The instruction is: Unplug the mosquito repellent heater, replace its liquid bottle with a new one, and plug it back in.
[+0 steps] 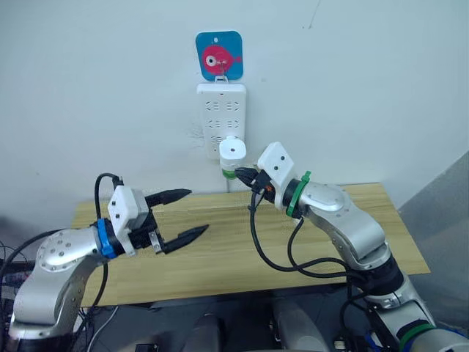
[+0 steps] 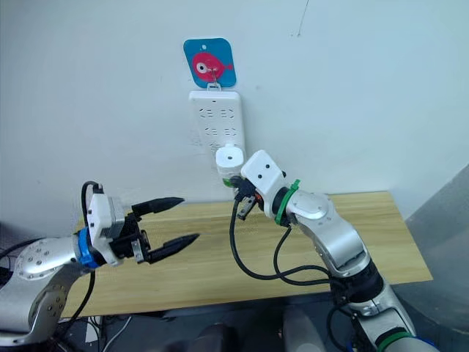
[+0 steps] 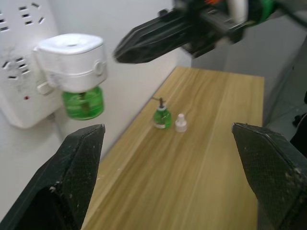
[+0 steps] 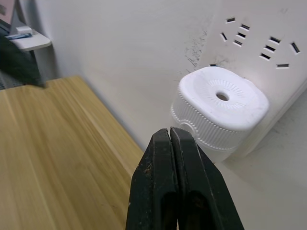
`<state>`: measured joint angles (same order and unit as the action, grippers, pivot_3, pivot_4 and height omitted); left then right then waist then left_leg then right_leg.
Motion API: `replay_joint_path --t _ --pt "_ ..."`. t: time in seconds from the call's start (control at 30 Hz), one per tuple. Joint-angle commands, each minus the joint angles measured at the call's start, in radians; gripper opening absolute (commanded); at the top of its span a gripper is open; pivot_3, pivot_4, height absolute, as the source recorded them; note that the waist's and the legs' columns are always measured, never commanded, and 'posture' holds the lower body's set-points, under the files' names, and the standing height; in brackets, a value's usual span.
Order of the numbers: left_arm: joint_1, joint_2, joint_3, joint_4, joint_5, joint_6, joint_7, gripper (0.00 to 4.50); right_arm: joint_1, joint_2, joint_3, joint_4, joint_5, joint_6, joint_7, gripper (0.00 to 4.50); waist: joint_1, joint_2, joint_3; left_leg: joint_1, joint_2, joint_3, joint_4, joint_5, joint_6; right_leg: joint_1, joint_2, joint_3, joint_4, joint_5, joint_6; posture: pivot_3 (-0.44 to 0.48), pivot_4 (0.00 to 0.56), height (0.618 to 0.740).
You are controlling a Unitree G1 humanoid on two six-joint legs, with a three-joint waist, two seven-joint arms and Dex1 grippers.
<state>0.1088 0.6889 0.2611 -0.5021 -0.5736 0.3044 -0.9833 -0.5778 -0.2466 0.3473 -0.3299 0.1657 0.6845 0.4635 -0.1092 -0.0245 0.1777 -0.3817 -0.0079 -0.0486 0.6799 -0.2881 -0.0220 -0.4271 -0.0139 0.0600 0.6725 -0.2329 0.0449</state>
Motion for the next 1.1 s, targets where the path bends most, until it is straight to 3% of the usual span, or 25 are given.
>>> replay_joint_path --t 0.03,0.57,0.93,1.1 --pt "0.02 -0.007 -0.004 -0.065 -0.016 -0.008 0.02 4.5 -0.029 0.022 0.004 0.008 -0.028 -0.043 -0.01 0.04 0.002 0.0 0.0 0.001 0.0 0.0 0.0 0.0 0.0 0.0 0.0 0.0 0.0 0.0 0.0 -0.059 0.144 0.733" --pt "0.008 -0.003 -0.042 -0.047 -0.001 -0.031 0.012 4.5 -0.054 0.067 -0.005 0.093 -0.095 -0.042 -0.039 0.04 0.004 0.0 0.0 0.001 0.0 -0.001 0.0 0.0 0.0 0.002 0.001 -0.006 0.0 -0.001 -0.002 -0.059 0.145 0.733" --pt "0.0 -0.003 -0.06 -0.035 0.007 -0.038 0.006 4.5 -0.065 0.108 -0.08 0.136 -0.109 -0.005 -0.133 0.04 0.007 0.0 0.0 0.002 0.0 -0.001 0.0 0.0 0.0 0.003 0.001 -0.007 0.0 -0.001 -0.002 -0.058 0.146 0.733" --pt "-0.01 -0.006 -0.067 -0.02 0.011 -0.044 0.009 4.5 -0.051 0.106 -0.065 0.089 -0.05 0.001 -0.062 0.04 0.013 0.0 0.0 0.003 0.0 -0.001 0.001 0.001 0.0 0.004 0.001 -0.008 0.0 -0.003 -0.004 -0.067 0.143 0.733"
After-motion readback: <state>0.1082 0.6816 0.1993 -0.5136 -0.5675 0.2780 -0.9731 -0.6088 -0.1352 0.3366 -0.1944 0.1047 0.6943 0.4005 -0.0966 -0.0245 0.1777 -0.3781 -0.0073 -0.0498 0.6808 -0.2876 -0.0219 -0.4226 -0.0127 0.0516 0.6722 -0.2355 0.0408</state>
